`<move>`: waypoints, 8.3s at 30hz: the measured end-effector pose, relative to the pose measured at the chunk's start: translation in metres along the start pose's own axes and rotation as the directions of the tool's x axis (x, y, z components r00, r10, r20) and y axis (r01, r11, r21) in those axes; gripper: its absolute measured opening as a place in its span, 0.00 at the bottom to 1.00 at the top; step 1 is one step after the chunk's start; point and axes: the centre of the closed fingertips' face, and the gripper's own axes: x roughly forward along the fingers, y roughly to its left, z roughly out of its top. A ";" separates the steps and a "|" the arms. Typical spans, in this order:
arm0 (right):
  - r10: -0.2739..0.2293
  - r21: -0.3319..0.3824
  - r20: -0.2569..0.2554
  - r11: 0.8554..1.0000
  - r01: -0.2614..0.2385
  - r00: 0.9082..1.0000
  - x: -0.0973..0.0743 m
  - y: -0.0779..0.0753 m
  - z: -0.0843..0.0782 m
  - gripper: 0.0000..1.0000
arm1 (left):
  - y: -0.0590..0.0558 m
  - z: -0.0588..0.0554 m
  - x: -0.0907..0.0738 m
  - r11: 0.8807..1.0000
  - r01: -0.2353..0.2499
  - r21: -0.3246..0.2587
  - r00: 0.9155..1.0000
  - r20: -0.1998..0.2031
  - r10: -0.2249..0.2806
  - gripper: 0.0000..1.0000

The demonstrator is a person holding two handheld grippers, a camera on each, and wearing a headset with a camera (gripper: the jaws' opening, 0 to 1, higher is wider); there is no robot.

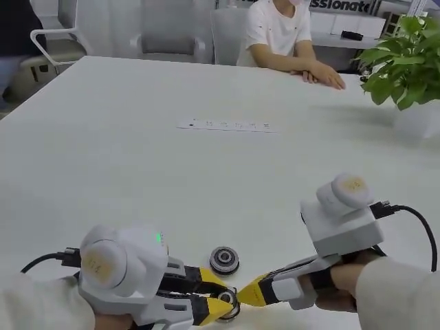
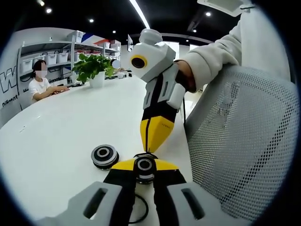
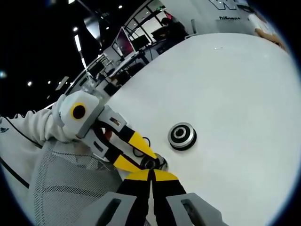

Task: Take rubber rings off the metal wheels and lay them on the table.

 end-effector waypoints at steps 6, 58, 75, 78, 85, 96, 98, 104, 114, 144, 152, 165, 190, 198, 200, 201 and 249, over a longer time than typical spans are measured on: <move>0.011 0.006 0.007 1.000 -0.011 1.000 0.000 0.002 0.001 0.00 | 0.000 0.000 0.000 1.000 -0.001 0.001 1.000 0.000 0.001 0.08; -0.009 0.041 0.040 0.999 0.007 0.999 -0.003 -0.004 0.005 0.00 | -0.003 0.032 -0.022 0.999 0.037 -0.005 0.999 0.003 -0.037 0.35; 0.001 0.023 0.079 1.000 -0.003 0.997 -0.008 0.002 0.015 0.00 | 0.002 0.044 -0.052 0.996 0.016 0.083 0.999 -0.031 -0.013 0.51; 0.003 0.021 0.081 1.000 -0.005 0.997 -0.008 0.003 0.016 0.00 | 0.006 0.044 -0.059 0.997 0.002 0.074 1.000 -0.030 0.000 0.54; 0.008 0.031 0.119 0.999 -0.011 0.993 -0.013 0.003 0.023 0.00 | 0.010 0.049 -0.076 0.999 -0.031 0.045 1.000 -0.001 0.031 0.60; 0.002 0.042 0.160 0.999 -0.009 0.987 -0.018 0.002 0.031 0.00 | 0.023 0.044 -0.106 0.992 -0.121 -0.032 0.992 0.029 0.122 0.64; 0.003 0.045 0.165 0.999 -0.011 0.986 -0.018 0.002 0.031 0.00 | 0.026 0.042 -0.112 0.989 -0.140 -0.053 0.989 0.034 0.142 0.66; 0.005 0.047 0.173 0.999 -0.013 0.985 -0.019 0.003 0.033 0.00 | 0.031 0.036 -0.128 0.979 -0.181 -0.095 0.981 0.058 0.187 0.71; 0.007 0.055 0.200 0.998 -0.019 0.980 -0.021 0.004 0.039 0.00 | 0.032 0.016 -0.146 0.963 -0.227 -0.144 0.970 0.050 0.236 0.80; 0.003 0.072 0.274 0.997 -0.024 0.962 -0.031 0.013 0.053 0.00 | 0.005 -0.018 -0.131 0.969 -0.103 -0.223 0.993 -0.086 0.085 0.94; 0.008 0.071 0.280 0.997 -0.029 0.960 -0.032 0.016 0.057 0.00 | 0.001 -0.024 -0.130 0.969 -0.091 -0.230 0.991 -0.112 0.066 0.93; 0.020 -0.005 0.275 1.000 -0.020 0.961 -0.028 0.028 0.069 0.00 | 0.000 -0.026 -0.129 0.969 -0.090 -0.232 0.990 -0.124 0.063 0.92; 0.078 -0.059 0.318 0.996 -0.063 0.945 -0.016 0.063 0.090 0.00 | -0.005 -0.030 -0.127 0.967 -0.076 -0.243 0.989 -0.140 0.042 0.91; 0.102 -0.096 0.283 0.992 -0.077 0.954 -0.003 0.077 0.087 0.00 | -0.006 -0.031 -0.127 0.967 -0.072 -0.246 0.988 -0.147 0.037 0.91; 0.106 -0.102 0.280 0.992 -0.080 0.954 0.000 0.078 0.088 0.00 | -0.006 -0.032 -0.126 0.966 -0.072 -0.248 0.988 -0.148 0.036 0.91; 0.109 -0.104 0.277 0.991 -0.083 0.955 0.001 0.078 0.088 0.00 | -0.006 -0.032 -0.126 0.966 -0.072 -0.248 0.988 -0.147 0.036 0.91; -0.028 -0.107 0.107 0.993 0.039 0.994 0.060 0.024 0.040 0.00 | -0.007 -0.040 -0.125 0.961 -0.074 -0.266 0.984 -0.178 0.026 0.89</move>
